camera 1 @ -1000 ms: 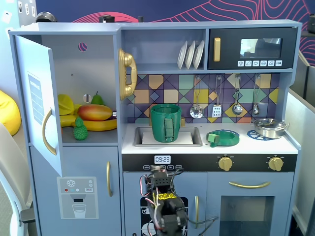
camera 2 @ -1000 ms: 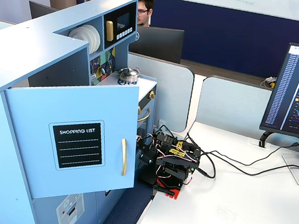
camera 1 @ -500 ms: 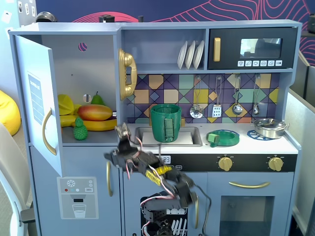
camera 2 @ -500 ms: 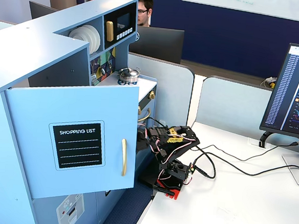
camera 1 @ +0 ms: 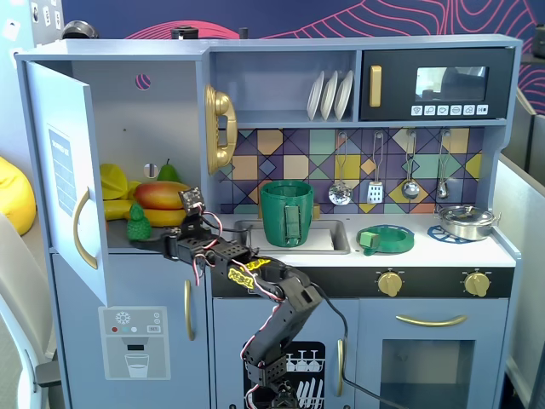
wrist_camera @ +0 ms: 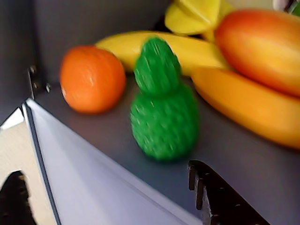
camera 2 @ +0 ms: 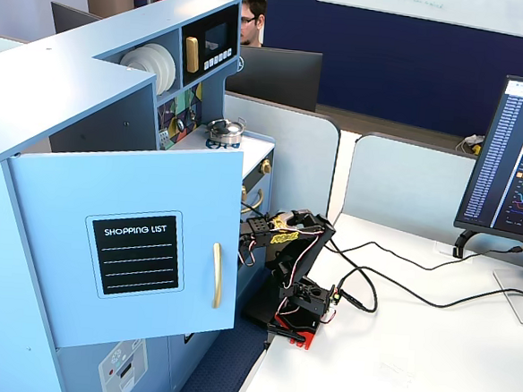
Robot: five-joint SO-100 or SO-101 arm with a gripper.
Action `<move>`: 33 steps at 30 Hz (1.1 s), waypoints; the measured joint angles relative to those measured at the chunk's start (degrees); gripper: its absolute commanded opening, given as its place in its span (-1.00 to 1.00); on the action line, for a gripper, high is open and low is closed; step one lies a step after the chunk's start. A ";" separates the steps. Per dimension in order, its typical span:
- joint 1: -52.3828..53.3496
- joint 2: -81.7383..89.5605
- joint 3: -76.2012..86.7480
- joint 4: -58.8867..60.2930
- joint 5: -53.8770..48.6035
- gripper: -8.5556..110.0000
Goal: Pick up the green pineapple from the left cabinet and place it in the green recipient
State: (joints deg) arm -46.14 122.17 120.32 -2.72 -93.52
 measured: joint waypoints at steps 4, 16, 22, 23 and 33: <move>0.35 -5.10 -2.99 -3.96 1.14 0.02; 0.70 -17.40 -12.39 -8.26 1.49 0.06; 2.29 -21.71 -15.82 -8.26 1.49 0.06; 2.81 -22.41 -16.44 -8.26 1.49 0.07; 3.43 -29.44 -22.76 -8.88 2.02 0.04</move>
State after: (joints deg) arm -42.71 92.72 97.56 -11.60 -91.49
